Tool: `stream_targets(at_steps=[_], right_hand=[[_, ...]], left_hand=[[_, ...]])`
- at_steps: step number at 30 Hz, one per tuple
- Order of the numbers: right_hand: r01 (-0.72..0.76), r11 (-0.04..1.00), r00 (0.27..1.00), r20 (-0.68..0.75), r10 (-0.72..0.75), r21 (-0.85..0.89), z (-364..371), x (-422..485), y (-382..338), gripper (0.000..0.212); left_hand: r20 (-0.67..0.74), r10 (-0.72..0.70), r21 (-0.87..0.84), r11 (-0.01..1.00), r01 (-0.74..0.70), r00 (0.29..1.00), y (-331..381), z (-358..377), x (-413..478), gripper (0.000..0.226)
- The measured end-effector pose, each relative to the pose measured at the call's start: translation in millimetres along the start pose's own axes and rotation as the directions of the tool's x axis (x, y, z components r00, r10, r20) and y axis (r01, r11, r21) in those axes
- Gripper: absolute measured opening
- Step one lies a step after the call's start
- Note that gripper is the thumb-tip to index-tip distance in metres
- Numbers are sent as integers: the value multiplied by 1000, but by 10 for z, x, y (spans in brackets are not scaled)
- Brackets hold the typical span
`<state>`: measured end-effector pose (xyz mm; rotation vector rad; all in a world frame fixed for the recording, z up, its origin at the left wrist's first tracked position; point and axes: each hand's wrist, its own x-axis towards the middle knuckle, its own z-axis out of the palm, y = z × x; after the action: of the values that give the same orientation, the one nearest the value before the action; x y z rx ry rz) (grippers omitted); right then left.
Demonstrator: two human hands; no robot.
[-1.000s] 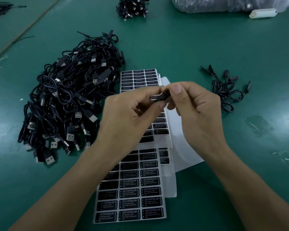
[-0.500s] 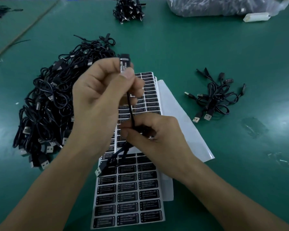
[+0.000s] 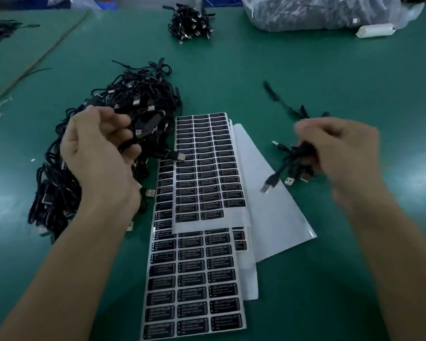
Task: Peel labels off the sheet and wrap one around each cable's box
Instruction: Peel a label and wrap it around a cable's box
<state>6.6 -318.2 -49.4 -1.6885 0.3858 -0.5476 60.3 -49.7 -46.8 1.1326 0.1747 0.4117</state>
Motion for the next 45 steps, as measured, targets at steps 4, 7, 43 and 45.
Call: stream_targets(at_steps=[4, 7, 43, 45], right_hand=[[-38, 967, 979, -204, -14, -250, -227, 279, 105, 18], [3, 917, 968, -228, -103, -399, -247, 295, 113, 45], [460, 830, 824, 500, -267, -316, 457, -435, 426, 10], [465, 826, 823, 501, -269, -319, 451, -438, 423, 10]], left_hand=[[-60, 64, 36, 997, -62, 996, 50, 49, -54, 26], [-60, 86, 44, 996, -83, 995, 89, 43, -61, 25], [438, 298, 818, 259, -513, 848, 92, -72, -12, 58], [461, 265, 832, 201, -517, 847, 89, -15, 15, 59]])
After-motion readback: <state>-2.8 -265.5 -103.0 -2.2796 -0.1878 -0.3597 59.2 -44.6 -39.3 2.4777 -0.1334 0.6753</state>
